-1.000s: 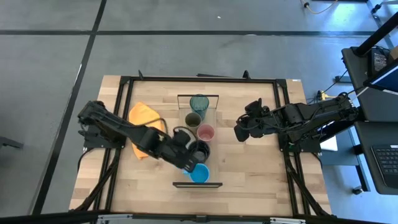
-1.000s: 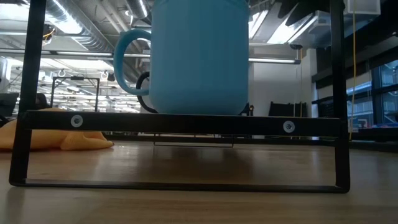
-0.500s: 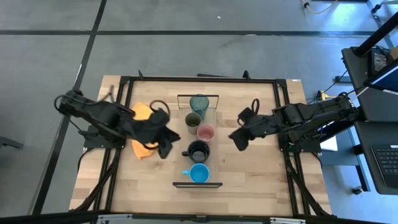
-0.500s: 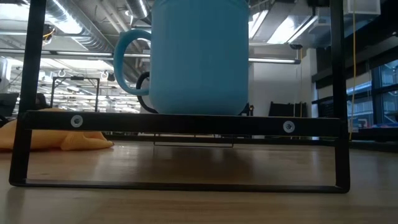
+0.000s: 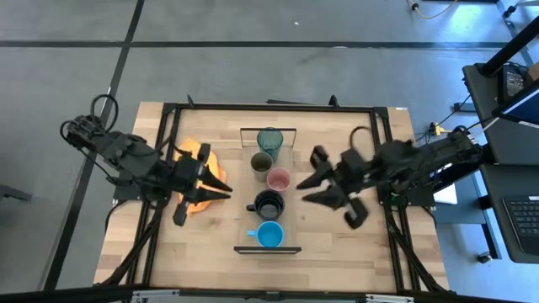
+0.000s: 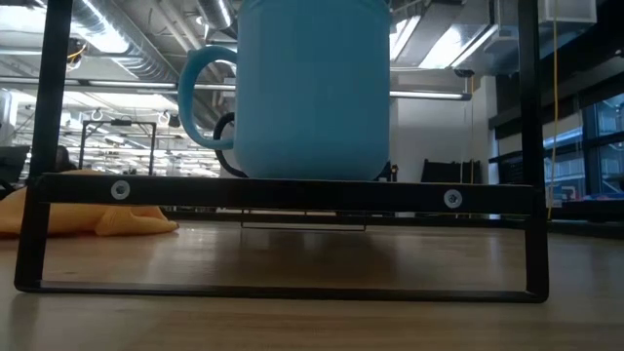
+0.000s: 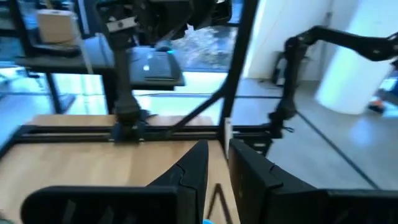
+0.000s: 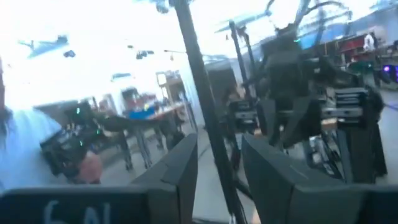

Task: Stack small to large cups/mugs on shelf
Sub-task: Return to Home Position

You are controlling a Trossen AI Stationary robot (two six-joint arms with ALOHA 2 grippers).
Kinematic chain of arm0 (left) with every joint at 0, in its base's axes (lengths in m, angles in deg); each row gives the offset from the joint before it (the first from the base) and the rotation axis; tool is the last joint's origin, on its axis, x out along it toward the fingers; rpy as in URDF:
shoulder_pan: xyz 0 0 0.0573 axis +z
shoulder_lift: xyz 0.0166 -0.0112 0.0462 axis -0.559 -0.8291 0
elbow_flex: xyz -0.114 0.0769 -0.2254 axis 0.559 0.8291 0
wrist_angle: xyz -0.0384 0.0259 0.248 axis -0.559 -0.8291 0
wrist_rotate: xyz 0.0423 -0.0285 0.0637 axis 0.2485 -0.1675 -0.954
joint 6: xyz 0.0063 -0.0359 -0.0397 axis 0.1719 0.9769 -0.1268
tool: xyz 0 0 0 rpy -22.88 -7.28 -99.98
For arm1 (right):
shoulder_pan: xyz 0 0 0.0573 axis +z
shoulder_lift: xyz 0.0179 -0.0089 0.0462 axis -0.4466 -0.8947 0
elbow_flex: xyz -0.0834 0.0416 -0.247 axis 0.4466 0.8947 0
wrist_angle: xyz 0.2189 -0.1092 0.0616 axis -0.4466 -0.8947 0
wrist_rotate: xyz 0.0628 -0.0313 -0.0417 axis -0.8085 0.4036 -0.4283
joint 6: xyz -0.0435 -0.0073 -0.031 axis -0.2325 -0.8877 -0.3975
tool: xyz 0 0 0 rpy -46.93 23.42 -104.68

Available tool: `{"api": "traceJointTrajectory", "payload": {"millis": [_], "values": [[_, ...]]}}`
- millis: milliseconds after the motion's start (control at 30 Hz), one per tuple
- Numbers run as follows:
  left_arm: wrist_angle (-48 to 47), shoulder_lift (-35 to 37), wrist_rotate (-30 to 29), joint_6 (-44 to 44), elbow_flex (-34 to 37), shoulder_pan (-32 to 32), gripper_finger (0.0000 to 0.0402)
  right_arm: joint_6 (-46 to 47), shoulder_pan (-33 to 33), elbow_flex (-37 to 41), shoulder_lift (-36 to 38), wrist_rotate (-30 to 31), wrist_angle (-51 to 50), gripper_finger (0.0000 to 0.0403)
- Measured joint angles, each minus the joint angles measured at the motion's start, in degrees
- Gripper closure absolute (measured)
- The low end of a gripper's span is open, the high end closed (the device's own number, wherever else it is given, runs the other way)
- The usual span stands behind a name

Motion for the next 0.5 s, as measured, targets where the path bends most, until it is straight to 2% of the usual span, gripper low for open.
{"api": "traceJointTrajectory", "payload": {"millis": [100,267,400,500], "values": [[10.17,4.86,3.58,-0.06,10.47,0.15,0.0343,-0.62,0.64,0.57,-3.17,1.02,1.74,0.0276],[35.30,15.04,11.75,-1.79,29.37,1.15,0.0343,0.07,-0.11,4.87,-9.96,-1.00,20.05,0.0276],[43.06,21.64,13.90,-1.87,41.44,2.29,0.0343,3.66,-2.64,11.46,-10.64,-2.31,22.13,0.0276],[46.47,26.12,15.55,-3.05,48.51,4.22,0.0343,3.89,-4.23,18.06,-7.74,-2.12,27.36,0.0276]]}}
